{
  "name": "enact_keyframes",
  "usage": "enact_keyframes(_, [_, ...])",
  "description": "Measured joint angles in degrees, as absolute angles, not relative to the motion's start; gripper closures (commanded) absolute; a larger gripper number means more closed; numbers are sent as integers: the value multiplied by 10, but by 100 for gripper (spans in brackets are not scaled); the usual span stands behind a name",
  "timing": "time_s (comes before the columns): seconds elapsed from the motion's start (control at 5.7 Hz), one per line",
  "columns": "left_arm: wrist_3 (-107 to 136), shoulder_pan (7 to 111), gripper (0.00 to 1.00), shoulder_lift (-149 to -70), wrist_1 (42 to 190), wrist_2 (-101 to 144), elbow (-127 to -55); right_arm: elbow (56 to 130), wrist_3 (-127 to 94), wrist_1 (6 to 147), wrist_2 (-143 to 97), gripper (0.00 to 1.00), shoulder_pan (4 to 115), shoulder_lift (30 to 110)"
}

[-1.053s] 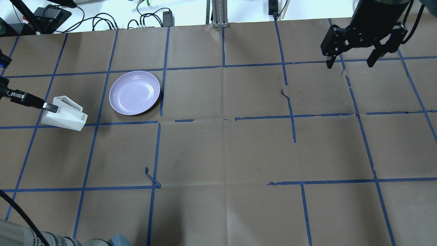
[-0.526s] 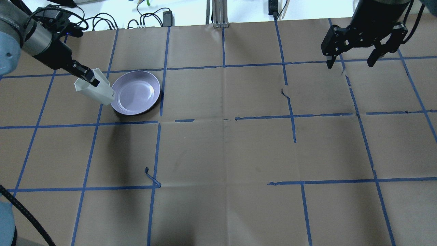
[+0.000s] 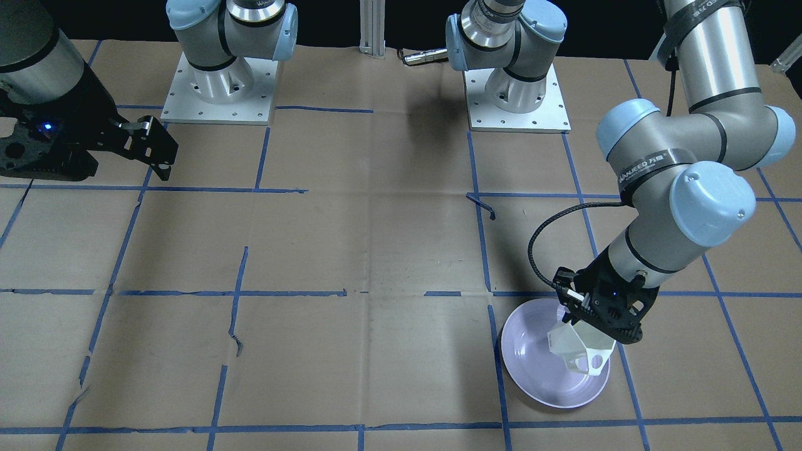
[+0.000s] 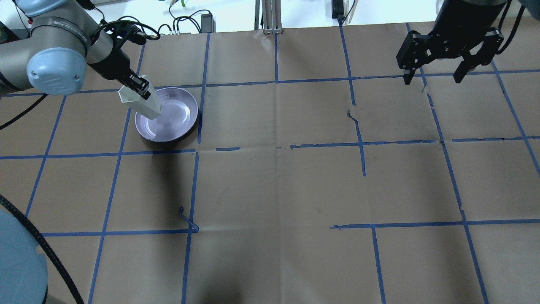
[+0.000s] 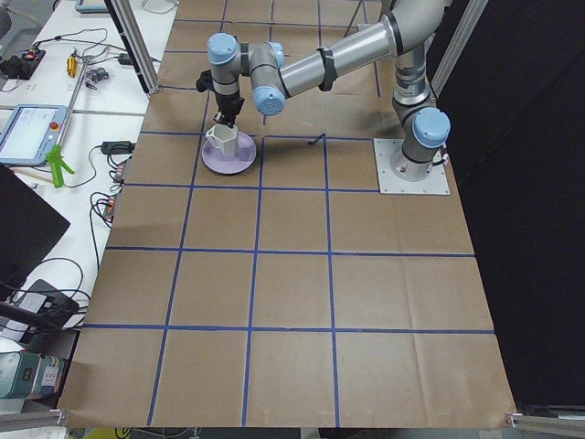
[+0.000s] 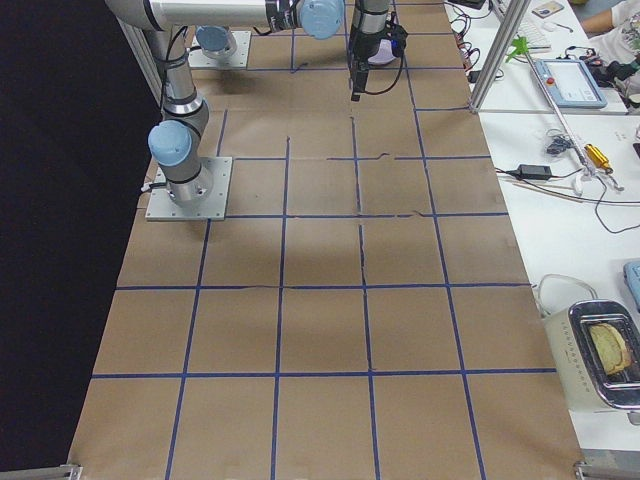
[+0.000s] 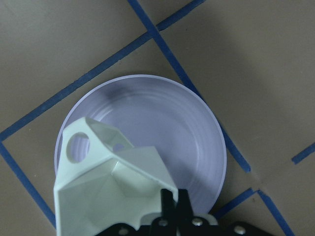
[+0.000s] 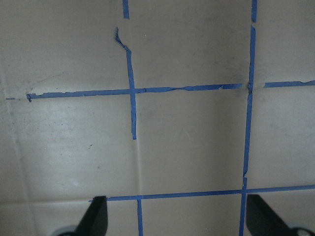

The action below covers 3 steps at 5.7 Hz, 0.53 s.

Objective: Flip cup and place on plate
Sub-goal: 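Carry the mug over the lavender plate and lower it onto it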

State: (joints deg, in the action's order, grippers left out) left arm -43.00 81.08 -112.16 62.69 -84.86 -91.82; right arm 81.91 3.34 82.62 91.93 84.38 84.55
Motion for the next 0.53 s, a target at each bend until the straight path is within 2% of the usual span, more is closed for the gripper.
enact_keyframes(0.53, [-414, 824, 97, -1132, 617, -872, -933, 819, 33, 826, 919, 0, 844, 846])
